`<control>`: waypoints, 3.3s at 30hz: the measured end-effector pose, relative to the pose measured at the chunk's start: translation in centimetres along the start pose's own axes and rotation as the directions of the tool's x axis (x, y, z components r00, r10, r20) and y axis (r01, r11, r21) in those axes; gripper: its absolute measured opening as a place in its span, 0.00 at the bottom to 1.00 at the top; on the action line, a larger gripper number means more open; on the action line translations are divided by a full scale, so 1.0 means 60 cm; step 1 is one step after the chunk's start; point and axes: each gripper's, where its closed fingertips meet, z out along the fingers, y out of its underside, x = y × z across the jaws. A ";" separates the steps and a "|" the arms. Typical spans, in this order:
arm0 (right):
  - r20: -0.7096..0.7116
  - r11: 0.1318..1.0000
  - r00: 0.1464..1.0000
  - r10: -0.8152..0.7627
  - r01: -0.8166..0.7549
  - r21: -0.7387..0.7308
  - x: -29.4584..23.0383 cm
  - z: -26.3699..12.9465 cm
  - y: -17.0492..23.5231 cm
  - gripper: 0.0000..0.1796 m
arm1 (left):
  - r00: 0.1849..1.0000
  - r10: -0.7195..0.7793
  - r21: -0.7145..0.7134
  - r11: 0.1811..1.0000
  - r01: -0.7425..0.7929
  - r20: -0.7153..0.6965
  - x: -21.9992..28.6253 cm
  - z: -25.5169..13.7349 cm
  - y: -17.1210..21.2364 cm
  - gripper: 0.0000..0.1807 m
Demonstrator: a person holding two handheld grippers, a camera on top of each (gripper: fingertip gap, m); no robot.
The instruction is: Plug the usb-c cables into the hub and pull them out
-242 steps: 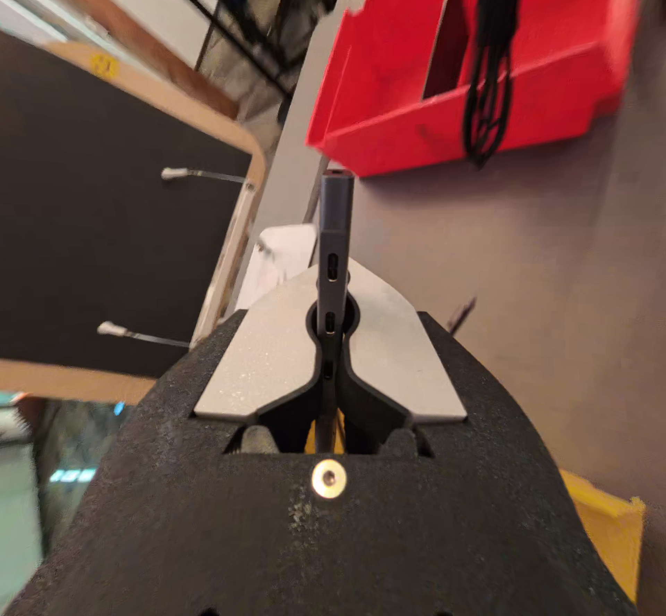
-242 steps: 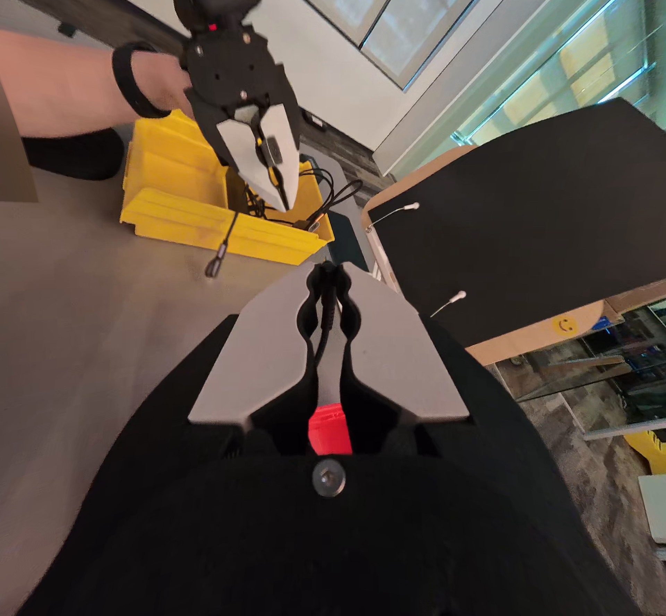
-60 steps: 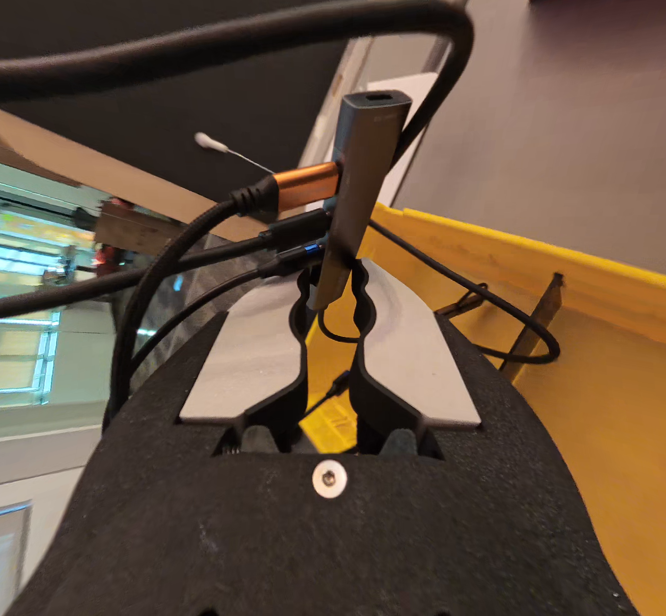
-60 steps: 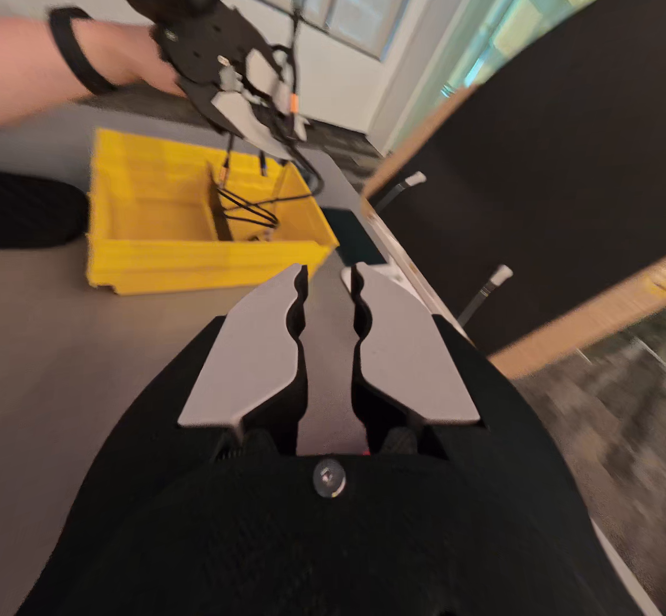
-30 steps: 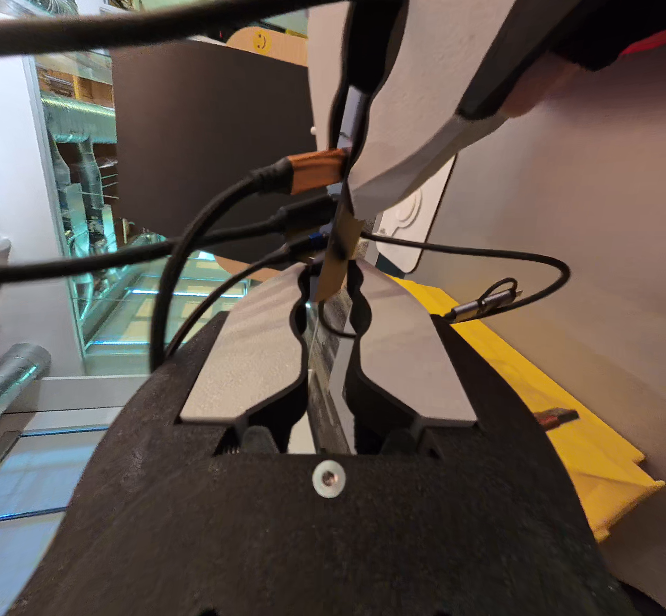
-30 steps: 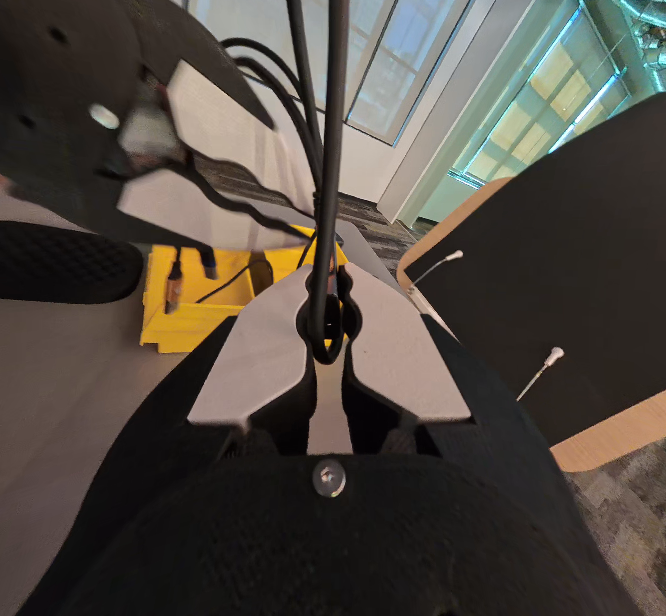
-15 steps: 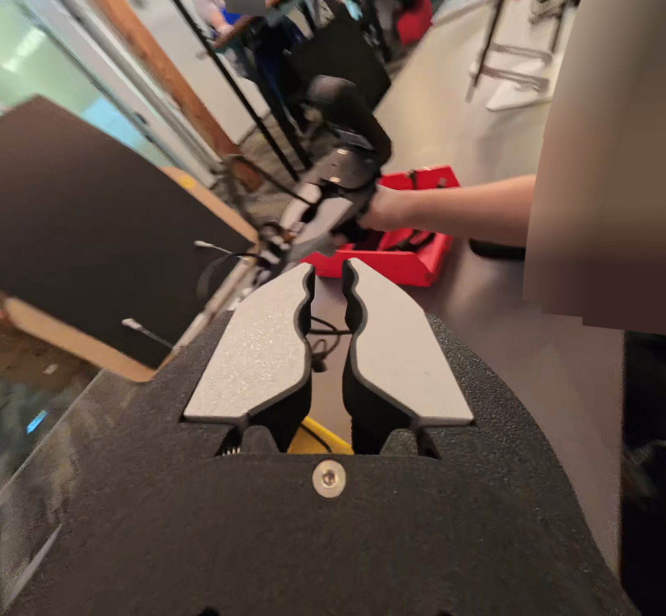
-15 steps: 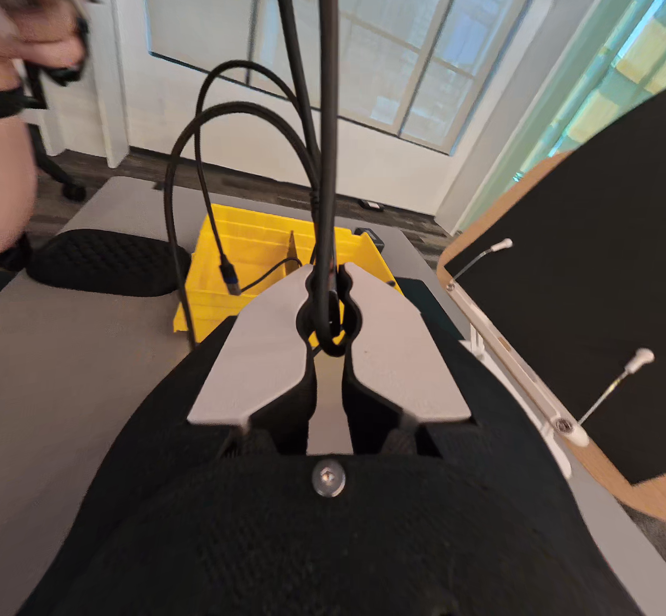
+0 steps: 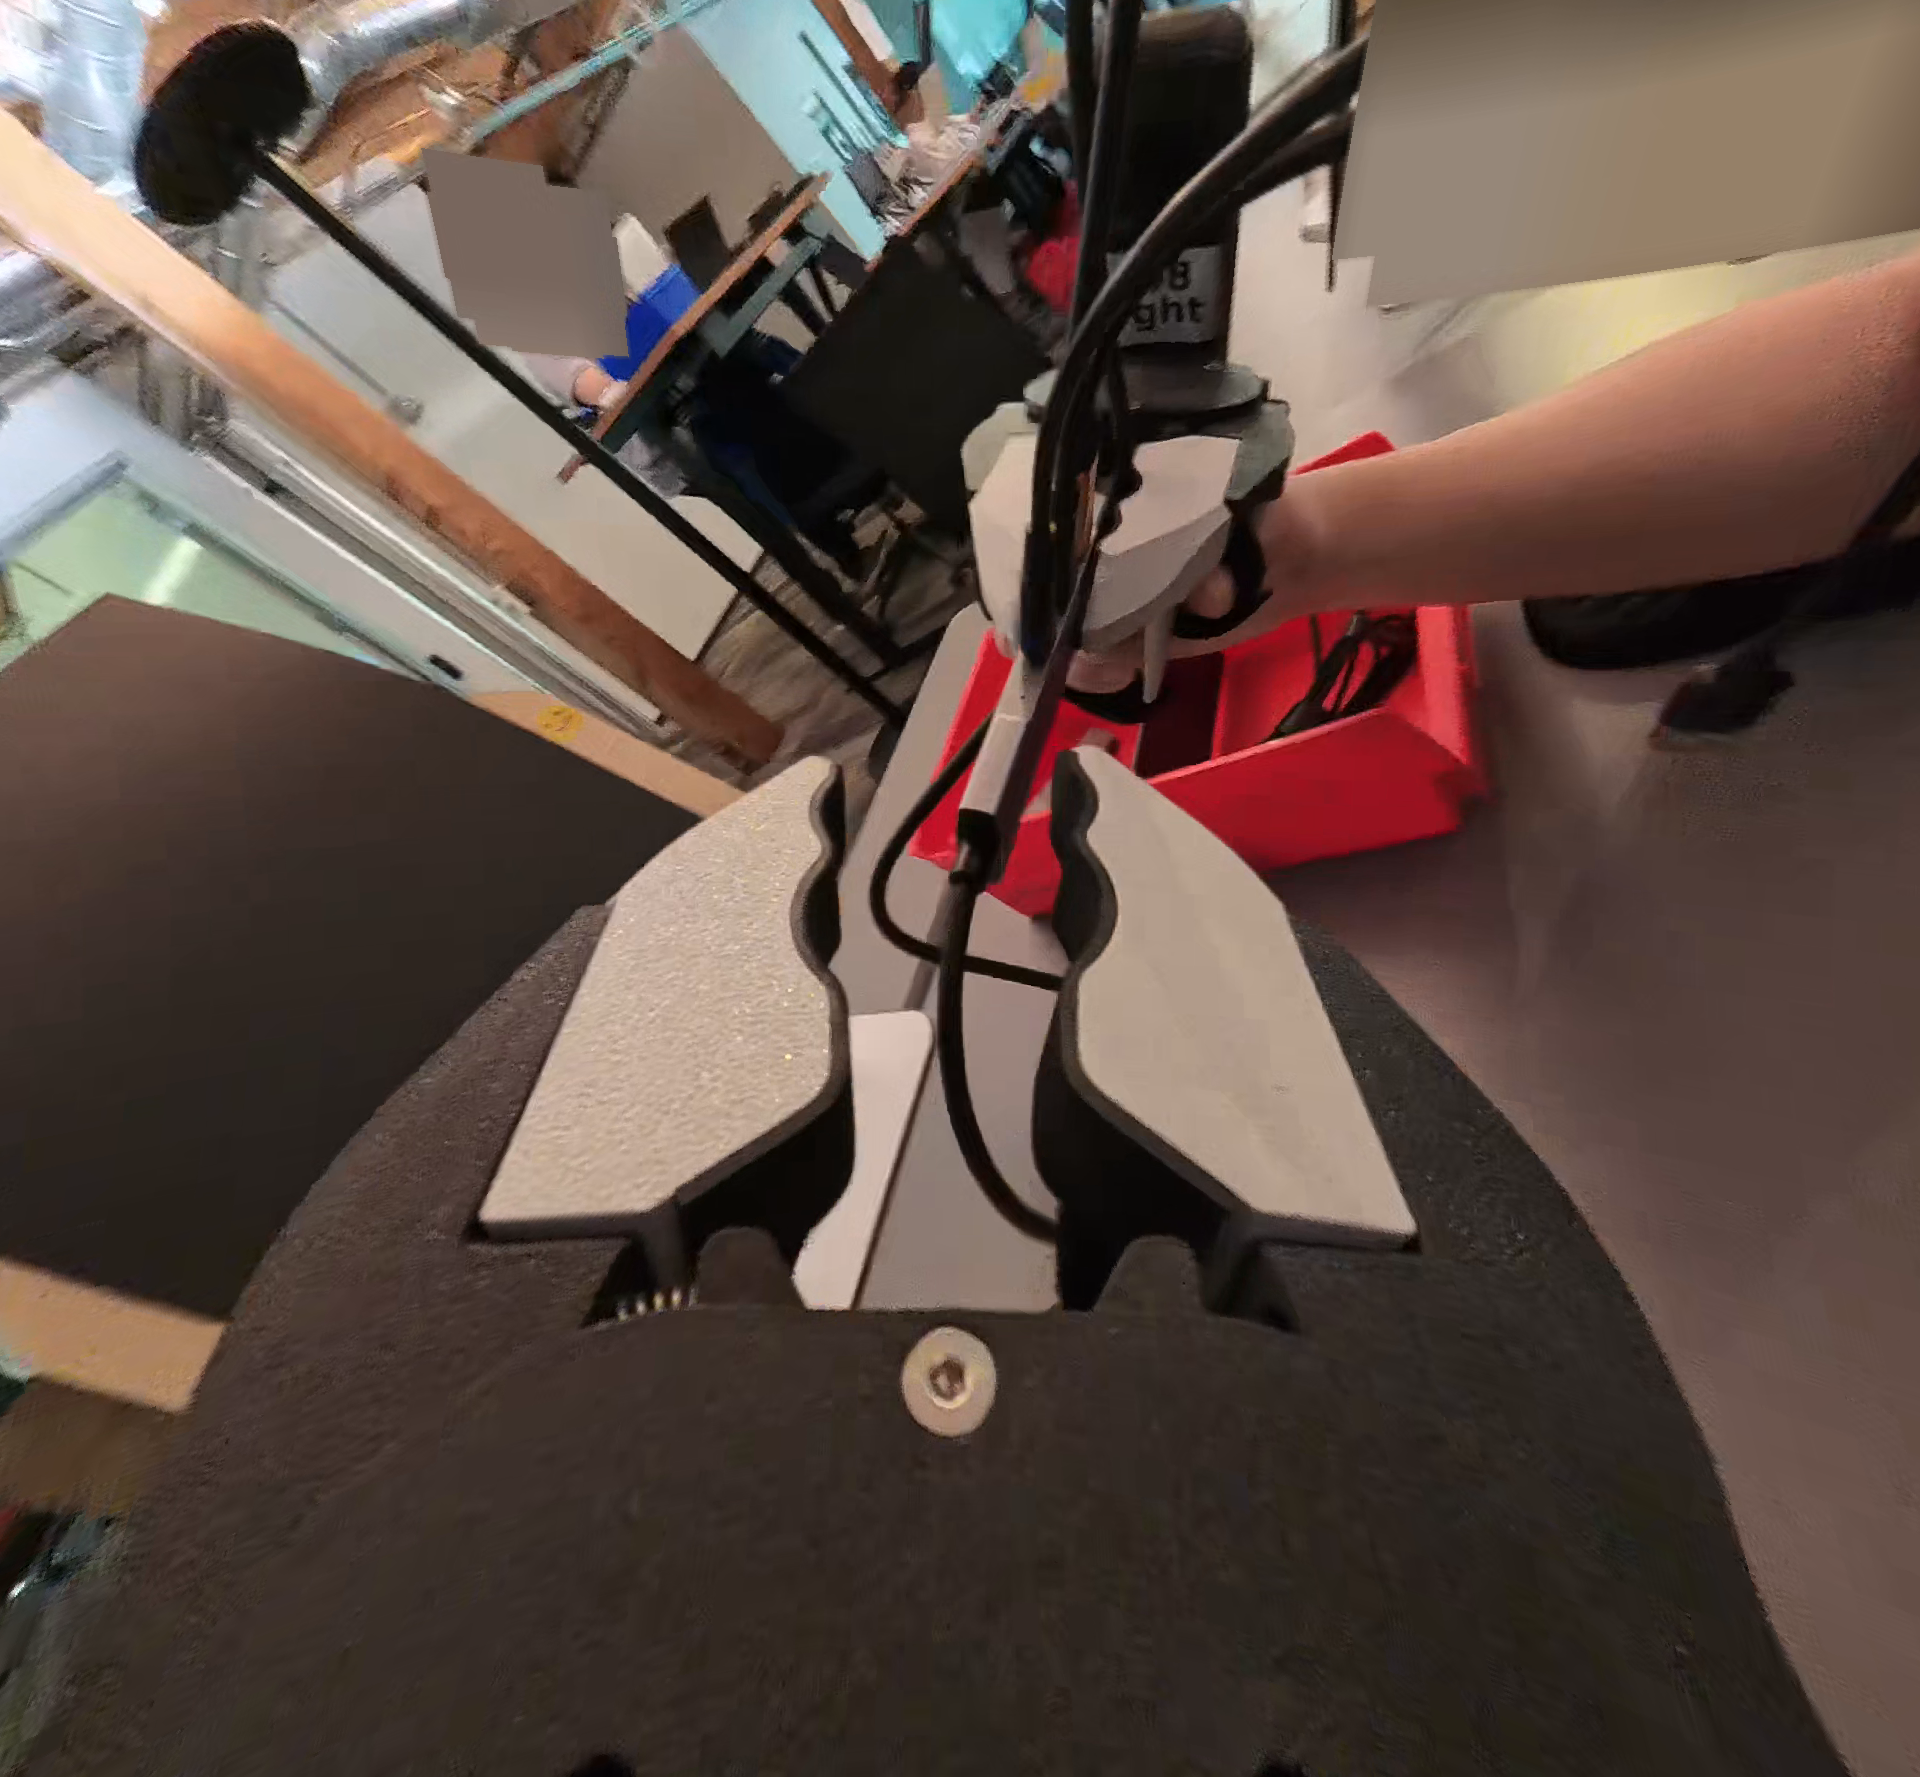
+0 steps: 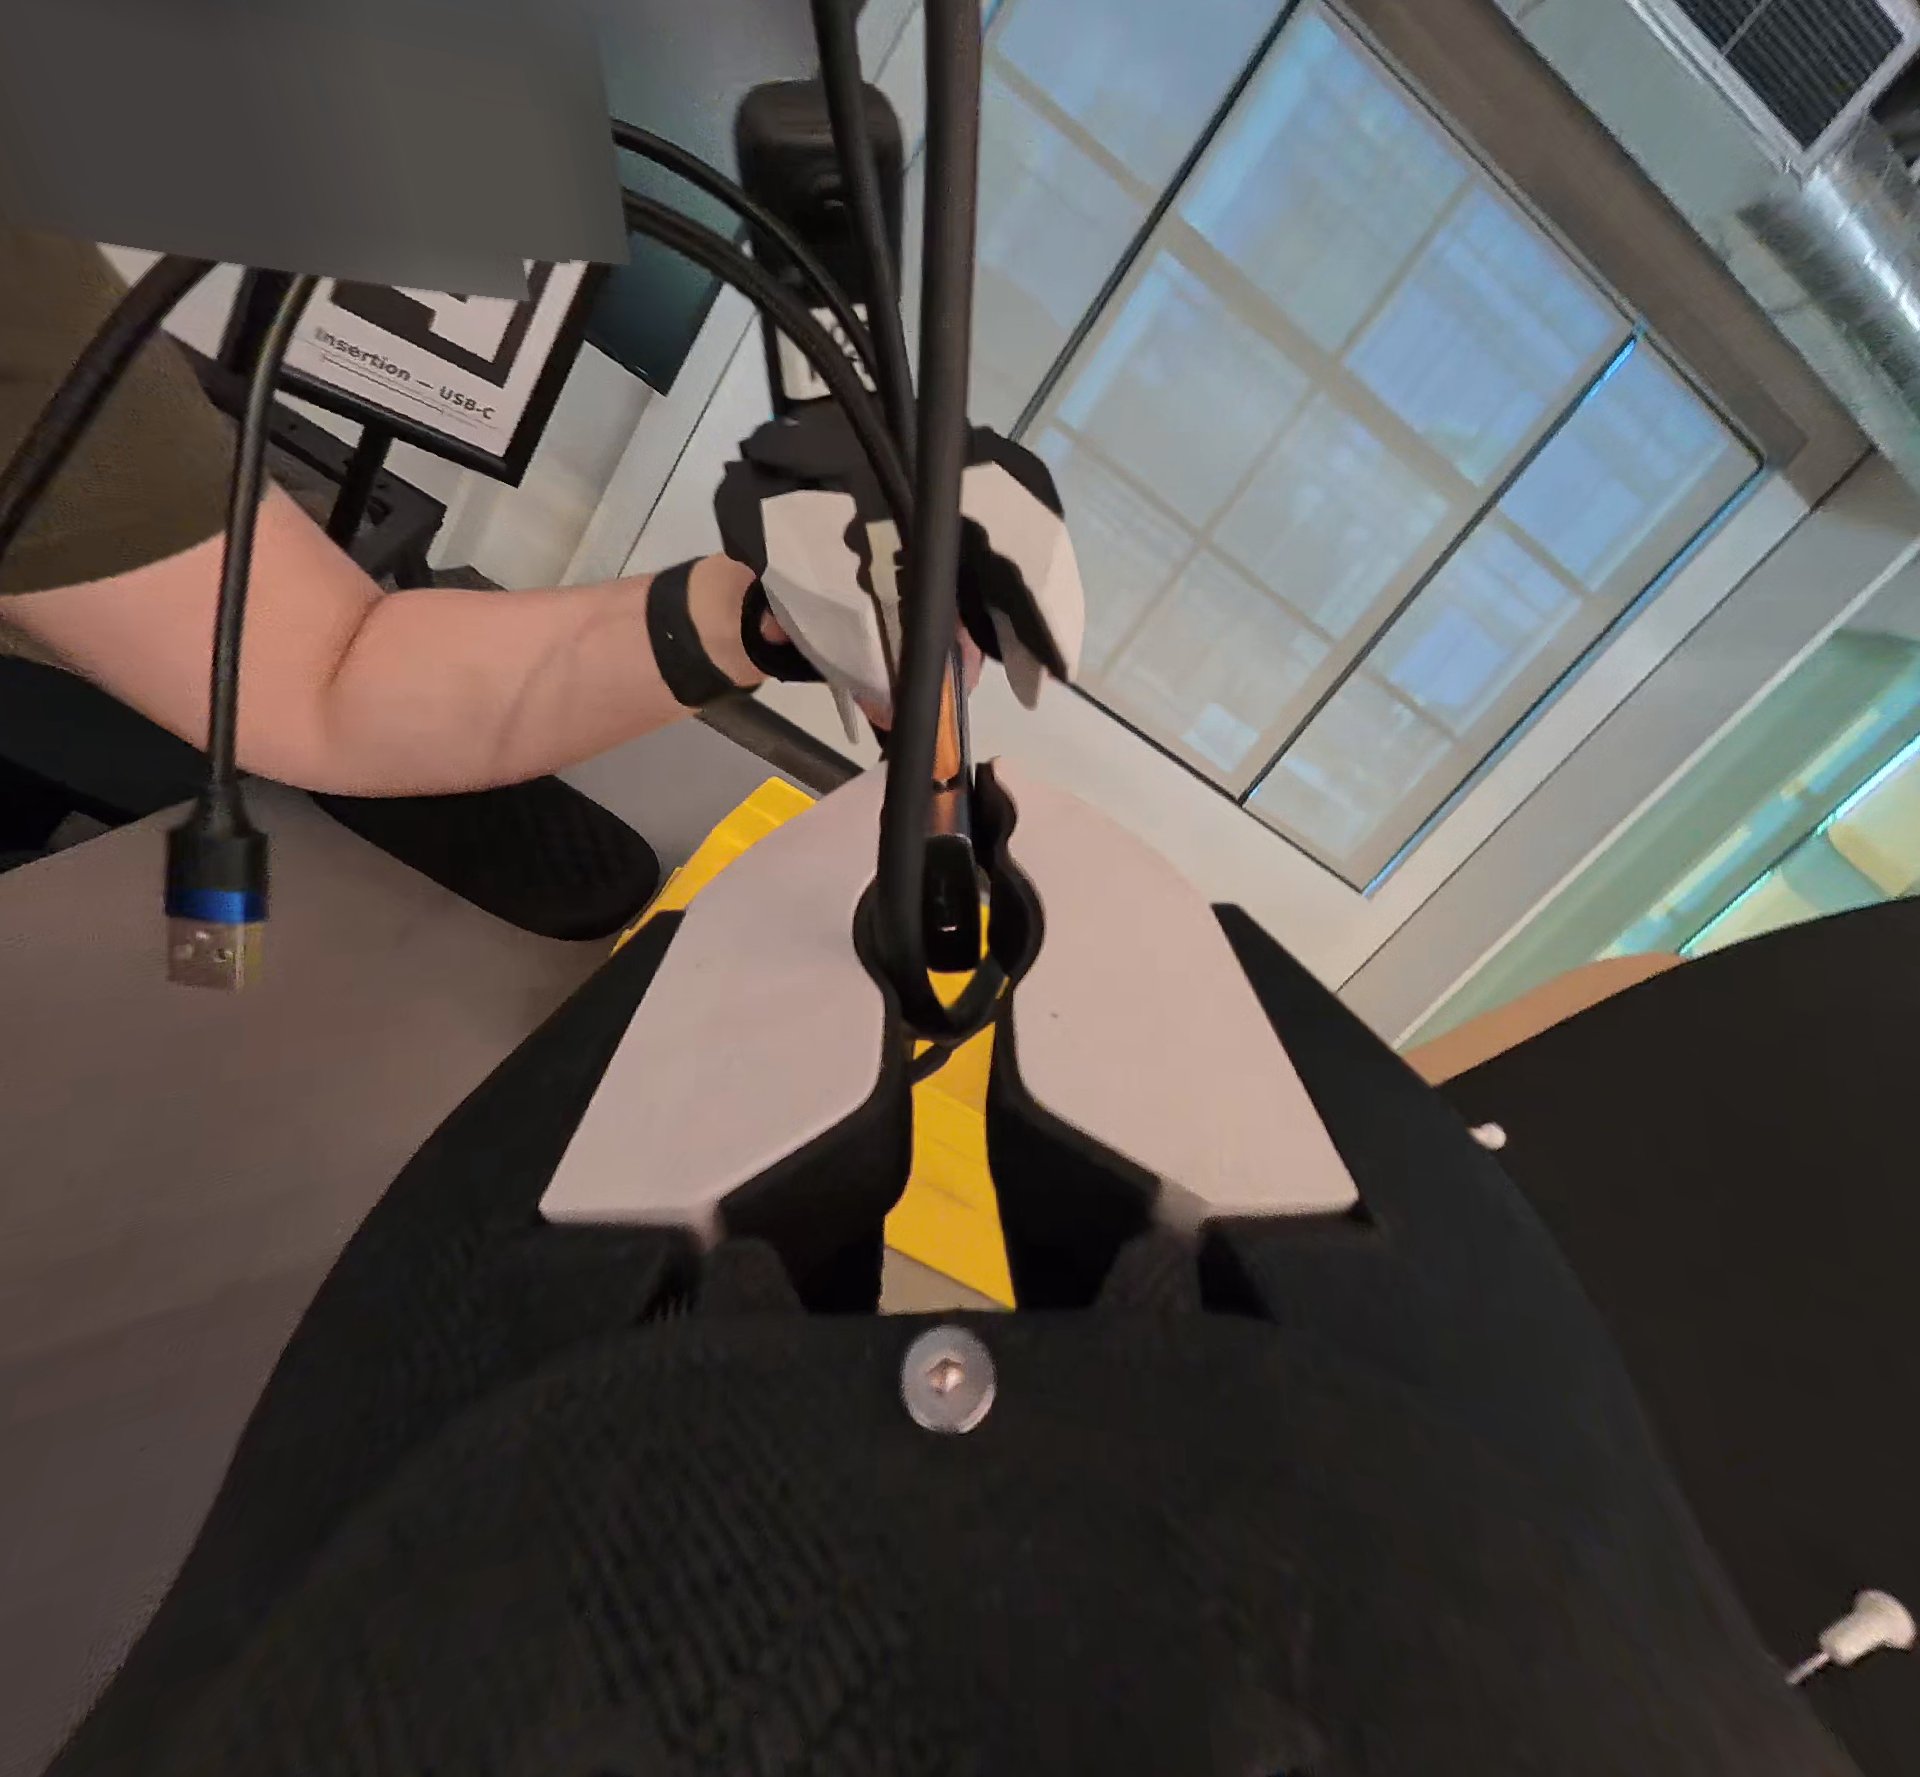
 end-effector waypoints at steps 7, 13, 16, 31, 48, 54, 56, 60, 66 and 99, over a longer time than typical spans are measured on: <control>0.056 0.995 0.998 -0.042 0.037 0.088 -0.016 -0.001 -0.008 0.06 | 0.994 0.088 0.020 0.996 -0.087 -0.065 0.030 0.020 0.008 0.10; 0.092 0.991 0.995 -0.036 0.023 0.131 -0.028 0.002 -0.009 0.06 | 0.982 0.154 0.110 0.984 -0.142 -0.113 0.047 0.018 0.002 0.05; 0.087 0.992 0.995 -0.046 0.035 0.121 -0.030 0.004 -0.008 0.06 | 0.976 0.182 0.159 0.974 -0.162 -0.116 0.049 0.016 0.003 0.05; 0.064 0.992 0.996 -0.059 0.051 0.119 -0.031 0.009 -0.002 0.07 | 0.980 0.143 0.085 0.988 -0.132 -0.139 0.053 0.025 0.006 0.05; 0.081 0.814 0.879 -0.470 0.467 -0.345 -0.030 0.017 0.039 0.07 | 0.976 0.151 0.006 0.988 -0.152 -0.157 0.059 0.029 0.020 0.05; 0.056 0.664 0.744 -0.666 0.625 -0.410 -0.014 0.013 0.028 0.06 | 0.984 -0.002 0.042 0.999 0.009 -0.177 0.053 0.017 0.005 0.12; 0.044 0.563 0.642 -0.766 0.701 -0.438 -0.008 0.013 0.023 0.06 | 0.965 -0.138 0.138 0.976 0.171 -0.222 0.042 -0.003 -0.023 0.17; 0.014 0.474 0.537 -0.843 0.756 -0.451 -0.006 0.018 0.015 0.06 | 0.930 -0.280 0.102 0.945 0.310 -0.237 0.022 -0.009 -0.013 0.22; 0.014 0.429 0.484 -0.875 0.788 -0.441 -0.010 0.017 0.013 0.06 | 0.948 -0.237 0.061 0.965 0.254 -0.212 0.032 0.012 0.003 0.23; -0.099 0.470 0.502 -0.859 0.699 -0.539 0.057 -0.030 0.037 0.14 | 0.921 -0.366 0.103 0.919 0.380 -0.136 -0.004 0.038 0.021 0.13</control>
